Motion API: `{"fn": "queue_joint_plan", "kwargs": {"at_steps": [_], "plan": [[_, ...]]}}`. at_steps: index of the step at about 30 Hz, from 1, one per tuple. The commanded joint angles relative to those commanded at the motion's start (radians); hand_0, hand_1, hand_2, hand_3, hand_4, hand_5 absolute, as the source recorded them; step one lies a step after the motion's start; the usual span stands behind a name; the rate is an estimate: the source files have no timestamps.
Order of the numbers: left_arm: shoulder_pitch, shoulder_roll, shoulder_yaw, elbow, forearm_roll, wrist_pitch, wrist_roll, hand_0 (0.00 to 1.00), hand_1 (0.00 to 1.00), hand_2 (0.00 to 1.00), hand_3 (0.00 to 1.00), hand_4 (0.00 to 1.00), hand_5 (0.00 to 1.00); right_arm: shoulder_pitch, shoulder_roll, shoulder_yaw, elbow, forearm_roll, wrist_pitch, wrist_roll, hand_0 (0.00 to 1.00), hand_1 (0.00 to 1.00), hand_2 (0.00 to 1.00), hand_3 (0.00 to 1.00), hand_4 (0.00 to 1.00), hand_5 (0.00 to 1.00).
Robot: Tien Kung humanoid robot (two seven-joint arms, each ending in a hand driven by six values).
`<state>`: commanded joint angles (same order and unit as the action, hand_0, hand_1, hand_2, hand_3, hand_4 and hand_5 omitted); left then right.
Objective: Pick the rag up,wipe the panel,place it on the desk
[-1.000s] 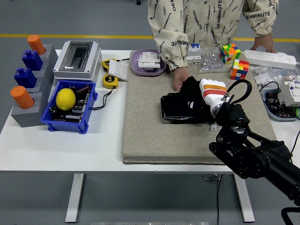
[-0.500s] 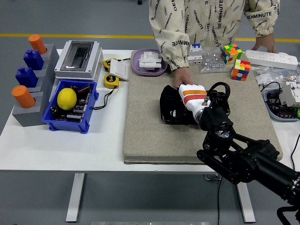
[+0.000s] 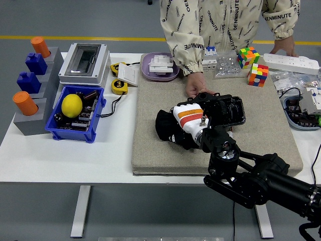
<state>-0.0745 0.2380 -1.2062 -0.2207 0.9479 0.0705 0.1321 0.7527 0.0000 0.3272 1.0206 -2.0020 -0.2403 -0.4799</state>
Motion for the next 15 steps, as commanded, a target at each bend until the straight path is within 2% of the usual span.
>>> {"fn": "queue_joint_plan", "kwargs": {"at_steps": [5, 15], "plan": [[-0.001, 0.0, 0.0, -0.001, 0.0, 0.0, 0.0, 0.651, 0.662, 0.695, 0.58, 0.678, 0.444, 0.003, 0.0, -0.015, 0.012, 0.003, 0.0, 0.0, 0.4, 0.445, 0.509, 0.521, 0.915, 0.265], [0.003, 0.0, 0.003, 0.0, -0.001, -0.001, 0.0, 0.653, 0.662, 0.696, 0.581, 0.678, 0.444, -0.001, 0.0, 0.043, -0.005, -0.004, -0.002, 0.001, 0.4, 0.445, 0.509, 0.521, 0.915, 0.264]]}}
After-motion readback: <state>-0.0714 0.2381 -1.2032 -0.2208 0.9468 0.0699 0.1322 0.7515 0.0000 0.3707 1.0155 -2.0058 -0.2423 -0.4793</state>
